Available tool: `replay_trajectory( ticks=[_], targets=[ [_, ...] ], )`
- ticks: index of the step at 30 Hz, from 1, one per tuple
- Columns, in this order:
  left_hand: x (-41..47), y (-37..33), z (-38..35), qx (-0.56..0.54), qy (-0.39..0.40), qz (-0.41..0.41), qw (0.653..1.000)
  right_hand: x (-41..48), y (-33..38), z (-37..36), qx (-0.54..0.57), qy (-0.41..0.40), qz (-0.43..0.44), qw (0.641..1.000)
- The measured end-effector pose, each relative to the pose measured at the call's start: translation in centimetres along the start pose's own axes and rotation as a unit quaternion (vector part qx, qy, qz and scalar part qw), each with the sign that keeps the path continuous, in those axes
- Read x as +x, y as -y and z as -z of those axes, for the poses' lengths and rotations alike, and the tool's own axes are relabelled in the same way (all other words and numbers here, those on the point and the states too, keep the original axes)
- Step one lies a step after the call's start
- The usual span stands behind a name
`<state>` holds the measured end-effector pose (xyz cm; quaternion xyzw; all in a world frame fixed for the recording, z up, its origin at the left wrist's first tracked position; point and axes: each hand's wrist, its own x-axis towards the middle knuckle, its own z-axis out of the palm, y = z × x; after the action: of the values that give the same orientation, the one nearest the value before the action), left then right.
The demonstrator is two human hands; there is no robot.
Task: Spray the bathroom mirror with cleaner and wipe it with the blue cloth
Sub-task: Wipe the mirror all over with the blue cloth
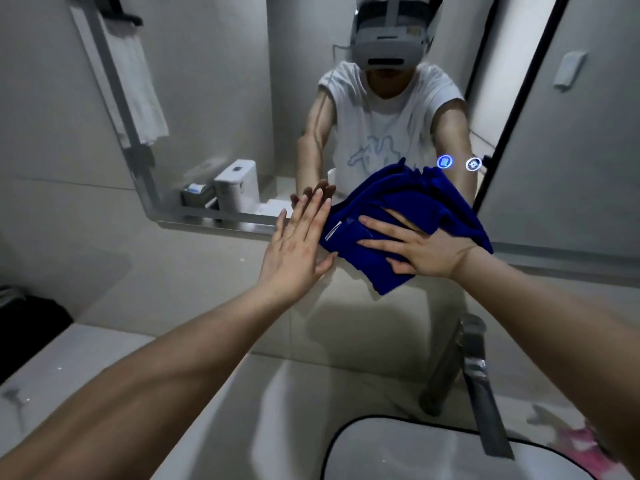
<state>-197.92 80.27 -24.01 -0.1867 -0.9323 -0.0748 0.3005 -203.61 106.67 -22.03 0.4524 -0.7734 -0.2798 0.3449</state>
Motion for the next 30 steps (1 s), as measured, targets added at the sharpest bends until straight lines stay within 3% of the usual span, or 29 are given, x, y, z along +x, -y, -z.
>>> replay_trajectory(
  ticks=[4,8,18,30],
  targets=[
    [0.8,-1.6,-0.7,0.002,0.007,-0.021,1.000,0.0,0.1,0.0,-0.006,-0.060,0.007,0.998],
    [1.6,-1.5,-0.8,-0.003,0.010,-0.020,1.000,-0.1,0.1,-0.3,-0.016,-0.069,0.012,0.997],
    [1.4,-2.3,0.4,0.042,0.028,-0.033,0.998,-2.6,-1.5,1.0,0.018,0.010,0.030,0.999],
    [4.6,-15.8,-0.6,0.045,0.008,-0.081,0.996,-14.0,-6.0,3.1,0.004,0.066,0.014,0.998]
  ],
)
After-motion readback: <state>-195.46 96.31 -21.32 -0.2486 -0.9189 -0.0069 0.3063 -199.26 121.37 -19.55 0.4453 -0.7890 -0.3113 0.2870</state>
